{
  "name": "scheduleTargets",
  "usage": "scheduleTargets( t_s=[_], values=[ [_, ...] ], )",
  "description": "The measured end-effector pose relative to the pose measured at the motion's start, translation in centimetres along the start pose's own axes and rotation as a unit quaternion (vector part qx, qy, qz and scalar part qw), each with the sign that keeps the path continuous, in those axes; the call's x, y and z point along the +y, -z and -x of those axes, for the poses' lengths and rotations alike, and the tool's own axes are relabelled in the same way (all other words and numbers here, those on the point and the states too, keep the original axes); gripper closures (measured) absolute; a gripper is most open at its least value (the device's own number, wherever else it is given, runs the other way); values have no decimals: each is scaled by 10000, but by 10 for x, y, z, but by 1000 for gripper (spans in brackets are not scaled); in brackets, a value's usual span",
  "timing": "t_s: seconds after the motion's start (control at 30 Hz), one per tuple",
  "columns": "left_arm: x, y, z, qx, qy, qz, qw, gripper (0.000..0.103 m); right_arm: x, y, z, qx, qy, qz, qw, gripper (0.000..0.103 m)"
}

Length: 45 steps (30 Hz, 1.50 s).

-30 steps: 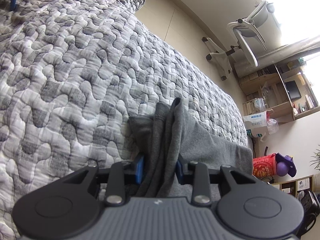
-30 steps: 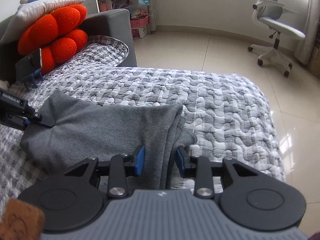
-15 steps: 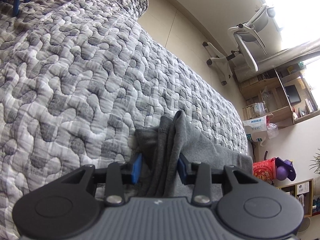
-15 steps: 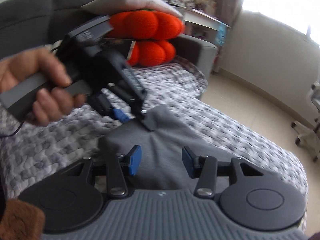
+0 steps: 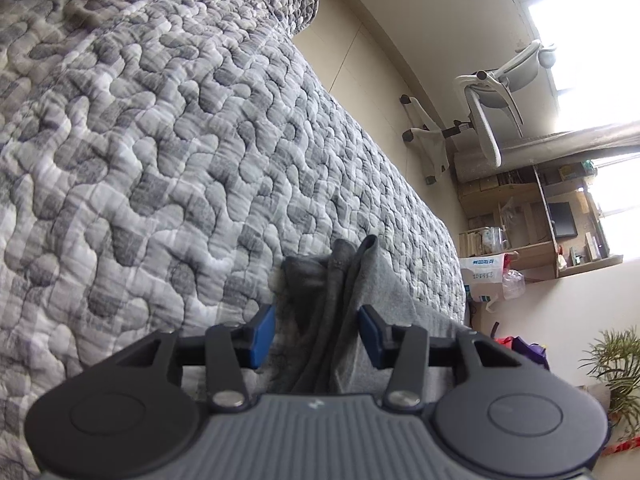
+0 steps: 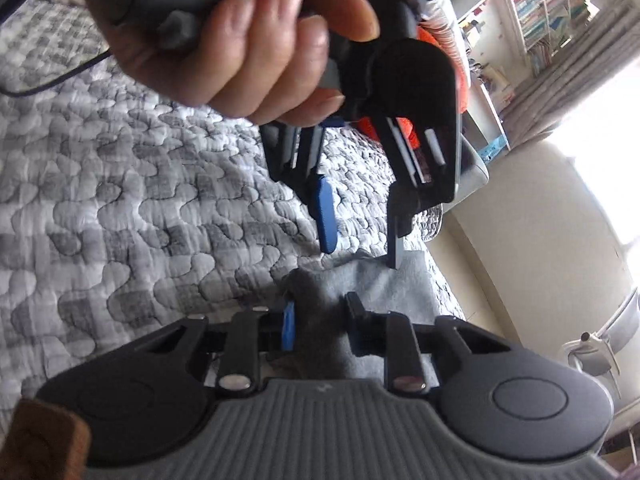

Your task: Fold clothes

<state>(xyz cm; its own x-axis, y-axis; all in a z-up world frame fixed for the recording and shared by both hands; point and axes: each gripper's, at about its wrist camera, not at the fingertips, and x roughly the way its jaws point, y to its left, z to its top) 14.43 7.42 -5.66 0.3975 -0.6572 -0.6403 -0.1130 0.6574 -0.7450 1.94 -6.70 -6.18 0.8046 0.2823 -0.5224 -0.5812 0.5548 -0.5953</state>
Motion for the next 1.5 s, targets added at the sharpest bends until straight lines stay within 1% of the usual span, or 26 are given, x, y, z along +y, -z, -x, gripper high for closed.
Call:
scheduleTargets(
  t_s=[0.07,0.13,0.23,0.33,0.4,0.57,0.63,0.67,0.7,0.73,0.8,0.83,1.0,1.07,1.1,1.13,1.17,1.2,1.3,1.4,1.5],
  values=[
    [-1,2,0,14,148,42,9999,48,-21,-2,8,-127,-40,-689,9975,85],
    [-6,5,0,28,265,4,9996,42,-42,-3,16,-264,-78,-1315,9909,87],
    [-10,10,-2,49,347,-11,9994,38,-65,0,21,-369,-208,-1955,9798,87],
    [-13,13,-10,115,468,67,9988,35,-70,-1,18,-355,-318,-2117,9762,87],
    [-15,15,-16,172,570,140,9981,34,-66,-2,15,-353,-350,-2029,9779,87],
    [-15,14,-28,182,591,225,9978,34,-57,-8,12,-383,-337,-1875,9809,87],
    [-17,14,-32,179,602,187,9979,38,-57,-7,12,-394,-344,-1869,9810,87],
    [-19,15,-33,138,571,100,9982,42,-56,-6,12,-400,-349,-1873,9809,87],
    [-24,15,-33,62,466,-18,9989,60,-56,-6,12,-406,-354,-1877,9807,87],
    [-26,16,-34,36,369,-106,9993,75,-56,-5,13,-412,-359,-1881,9806,87],
    [-29,17,-36,-15,179,-280,9994,78,-55,-4,13,-412,-375,-1871,9808,87],
    [-30,17,-35,-31,150,-313,9994,80,-54,-4,13,-409,-384,-1861,9809,87],
    [-37,17,-36,-121,-104,-623,9979,83,-45,2,16,-347,-500,-1780,9821,87],
    [-39,18,-37,-150,-201,-758,9968,84,-43,4,17,-297,-627,-1763,9819,84],
    [-39,18,-37,-156,-223,-787,9965,84,-44,6,18,-281,-734,-1779,9809,79],
    [-39,18,-37,-162,-246,-816,9962,84,-46,8,19,-282,-843,-1814,9794,78],
    [-39,18,-37,-169,-268,-845,9959,84,-49,10,21,-285,-948,-1868,9774,76],
    [-40,18,-37,-175,-282,-858,9958,84,-54,14,24,-291,-1045,-1956,9747,69],
    [-41,19,-37,-208,-367,-942,9947,84,-81,37,32,-196,-1124,-2532,9607,69],
    [-44,22,-37,-261,-501,-1044,9929,83,-112,63,39,-69,-1140,-3182,9411,69],
    [-48,24,-38,-321,-652,-1162,9906,83,-142,90,47,58,-1151,-3816,9171,68]
  ],
)
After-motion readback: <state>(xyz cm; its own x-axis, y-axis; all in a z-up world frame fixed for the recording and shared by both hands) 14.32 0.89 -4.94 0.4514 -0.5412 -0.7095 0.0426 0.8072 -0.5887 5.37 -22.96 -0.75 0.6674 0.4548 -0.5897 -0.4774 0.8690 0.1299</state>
